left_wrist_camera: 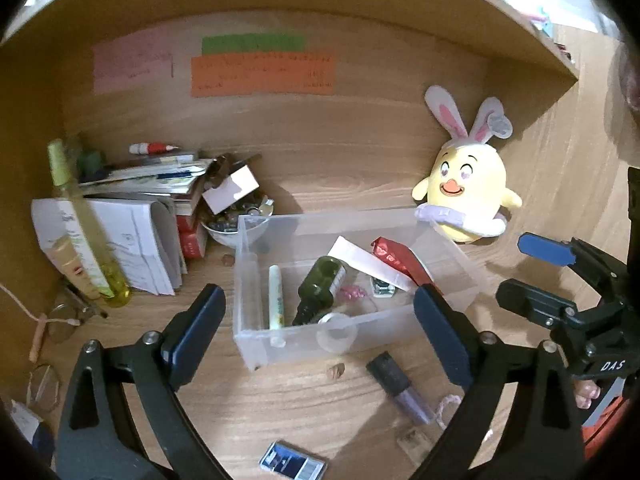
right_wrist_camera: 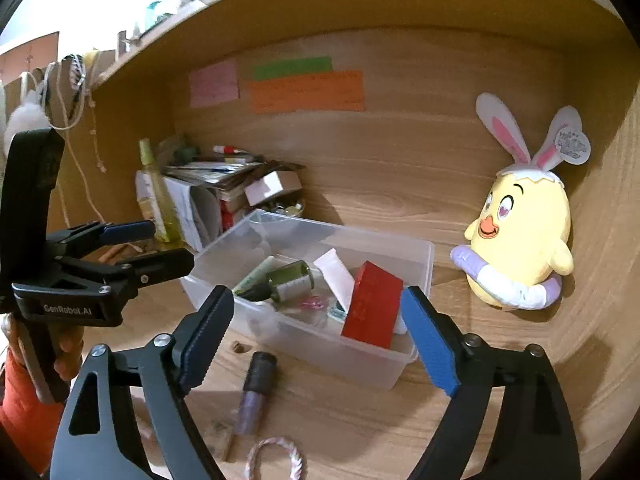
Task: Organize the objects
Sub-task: 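Carry the bottle and case into the bin and open both tools, then grasp the pink-white lotion tube with the left tool while the right tool grasps the braided bracelet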
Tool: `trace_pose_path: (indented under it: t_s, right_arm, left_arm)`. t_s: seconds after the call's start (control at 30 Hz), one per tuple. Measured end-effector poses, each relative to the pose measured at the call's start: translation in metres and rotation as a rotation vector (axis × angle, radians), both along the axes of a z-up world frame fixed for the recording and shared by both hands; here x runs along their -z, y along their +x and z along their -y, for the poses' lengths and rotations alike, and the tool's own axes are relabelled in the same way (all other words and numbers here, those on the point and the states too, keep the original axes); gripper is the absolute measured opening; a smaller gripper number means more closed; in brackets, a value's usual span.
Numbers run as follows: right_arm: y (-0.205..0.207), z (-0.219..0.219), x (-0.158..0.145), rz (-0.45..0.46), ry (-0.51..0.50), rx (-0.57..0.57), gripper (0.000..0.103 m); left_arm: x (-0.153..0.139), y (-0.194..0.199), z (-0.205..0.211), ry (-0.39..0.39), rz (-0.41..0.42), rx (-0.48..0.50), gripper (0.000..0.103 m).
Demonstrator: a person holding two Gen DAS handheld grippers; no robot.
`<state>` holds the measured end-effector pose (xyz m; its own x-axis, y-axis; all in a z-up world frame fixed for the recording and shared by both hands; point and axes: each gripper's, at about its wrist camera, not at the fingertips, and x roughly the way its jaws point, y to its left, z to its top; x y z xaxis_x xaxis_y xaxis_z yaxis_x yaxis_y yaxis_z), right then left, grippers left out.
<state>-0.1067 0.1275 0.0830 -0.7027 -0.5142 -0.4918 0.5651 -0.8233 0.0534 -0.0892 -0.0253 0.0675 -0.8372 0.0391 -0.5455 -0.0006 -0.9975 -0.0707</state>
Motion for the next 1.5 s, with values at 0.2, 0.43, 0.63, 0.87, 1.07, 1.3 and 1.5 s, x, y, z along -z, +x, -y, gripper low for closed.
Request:
trace_pose_path:
  t_s: [0.2, 0.43, 0.63, 0.87, 1.07, 1.3, 1.5]
  right_arm:
    - [0.021, -0.008, 0.004, 0.001, 0.004, -0.010, 0.088]
    - [0.037, -0.020, 0.024, 0.057, 0.010, -0.001, 0.088]
    - [0.049, -0.025, 0.040, 0.094, 0.030, 0.010, 0.088]
    - [0.057, -0.017, 0.064, 0.160, 0.063, -0.007, 0.088]
    - [0.062, -0.008, 0.087, 0.229, 0.094, -0.031, 0.088]
    - [0.068, -0.006, 0.101, 0.247, 0.125, -0.017, 0.088]
    - [0.073, -0.001, 0.111, 0.241, 0.165, -0.017, 0.083]
  left_arm:
    - [0.001, 0.030, 0.008, -0.012, -0.001, -0.015, 0.099]
    - [0.022, 0.056, 0.021, -0.012, 0.053, -0.035, 0.099]
    - [0.051, 0.073, 0.027, -0.014, 0.127, -0.042, 0.099]
    - [0.074, 0.091, 0.026, 0.026, 0.194, -0.025, 0.099]
    - [0.087, 0.108, 0.014, -0.007, 0.225, 0.009, 0.099]
    - [0.110, 0.113, 0.004, -0.019, 0.278, 0.040, 0.099]
    - [0.121, 0.109, 0.002, -0.010, 0.287, 0.043, 0.099]
